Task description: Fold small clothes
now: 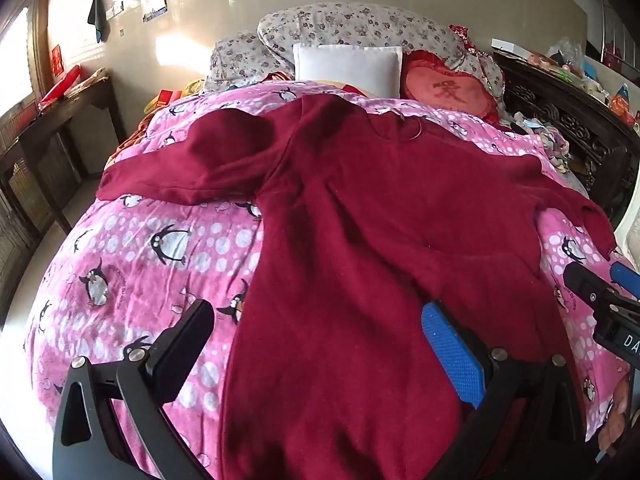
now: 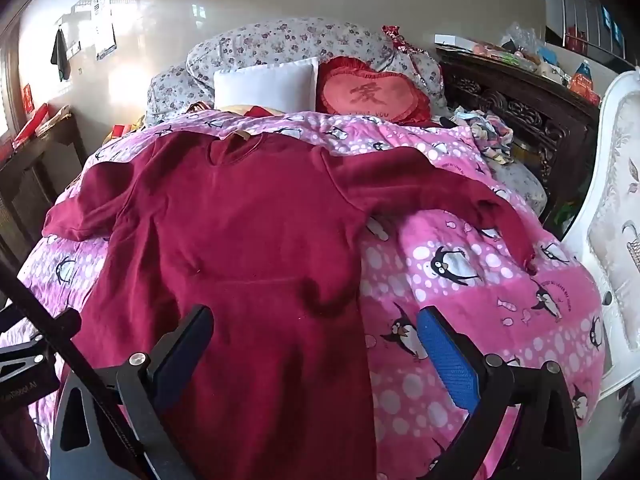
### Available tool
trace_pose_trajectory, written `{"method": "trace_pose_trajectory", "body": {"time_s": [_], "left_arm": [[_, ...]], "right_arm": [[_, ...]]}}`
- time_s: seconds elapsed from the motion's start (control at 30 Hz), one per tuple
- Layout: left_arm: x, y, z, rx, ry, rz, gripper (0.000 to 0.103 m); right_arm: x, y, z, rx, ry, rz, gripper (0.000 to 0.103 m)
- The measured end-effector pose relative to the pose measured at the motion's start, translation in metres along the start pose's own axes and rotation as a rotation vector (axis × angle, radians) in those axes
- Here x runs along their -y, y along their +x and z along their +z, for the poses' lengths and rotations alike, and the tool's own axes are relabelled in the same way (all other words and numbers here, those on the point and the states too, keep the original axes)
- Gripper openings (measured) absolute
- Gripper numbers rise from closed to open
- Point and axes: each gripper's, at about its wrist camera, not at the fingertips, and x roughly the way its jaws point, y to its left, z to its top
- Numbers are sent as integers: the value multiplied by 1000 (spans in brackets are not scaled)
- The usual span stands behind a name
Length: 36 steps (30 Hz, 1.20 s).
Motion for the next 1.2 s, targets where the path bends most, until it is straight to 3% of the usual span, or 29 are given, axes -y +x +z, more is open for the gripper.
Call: {"method": "trace_pose_trajectory", "body": {"time_s": [0.6, 0.87, 1.2], "left_arm": [[0, 22, -2, -31, -12, -2, 103], [-4, 29, 0, -40, -18, -3, 103], [-10, 41, 3, -56, -28, 8, 103]], "right_arm": [[-8, 17, 4, -30, 2, -5, 103], [-12, 21, 7, 5, -11, -9, 103], [-19, 30, 11, -39, -23, 9, 103]]}}
